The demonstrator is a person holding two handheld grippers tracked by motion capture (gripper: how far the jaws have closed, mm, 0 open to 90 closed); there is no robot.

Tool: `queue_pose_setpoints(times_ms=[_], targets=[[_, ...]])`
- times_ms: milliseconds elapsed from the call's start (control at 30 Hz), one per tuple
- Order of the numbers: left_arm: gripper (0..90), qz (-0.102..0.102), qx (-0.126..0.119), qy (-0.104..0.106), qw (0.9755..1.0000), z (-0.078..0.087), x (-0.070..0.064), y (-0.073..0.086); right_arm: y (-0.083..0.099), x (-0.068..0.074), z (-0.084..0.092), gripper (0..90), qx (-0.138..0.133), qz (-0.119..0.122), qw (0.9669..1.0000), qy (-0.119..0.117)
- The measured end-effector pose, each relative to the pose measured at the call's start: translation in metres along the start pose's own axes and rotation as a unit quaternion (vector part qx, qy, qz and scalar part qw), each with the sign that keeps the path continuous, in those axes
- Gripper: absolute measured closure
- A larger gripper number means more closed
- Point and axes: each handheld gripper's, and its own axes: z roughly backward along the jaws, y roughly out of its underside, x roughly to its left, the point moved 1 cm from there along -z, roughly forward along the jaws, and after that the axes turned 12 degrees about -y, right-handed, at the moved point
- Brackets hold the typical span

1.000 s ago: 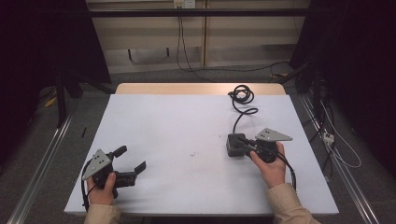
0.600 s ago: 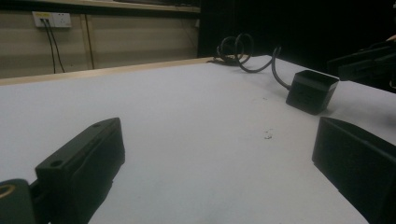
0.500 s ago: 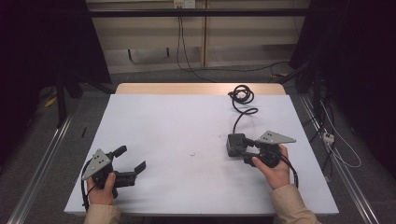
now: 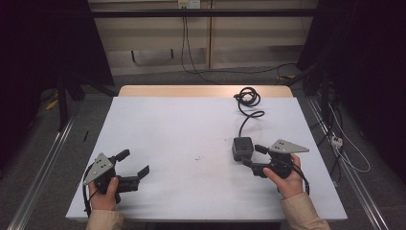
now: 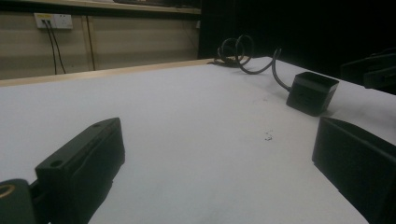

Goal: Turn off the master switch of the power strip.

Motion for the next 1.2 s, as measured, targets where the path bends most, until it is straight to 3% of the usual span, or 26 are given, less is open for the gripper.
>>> queue_pose_setpoints(times_ms=[1200], targets=[[2.1,0.002,-0.001,-0.002,1.0000,0.000,0.001,0.000,0.025,0.003,0.024,19.5,0.002,0.004,1.0000,0.009]])
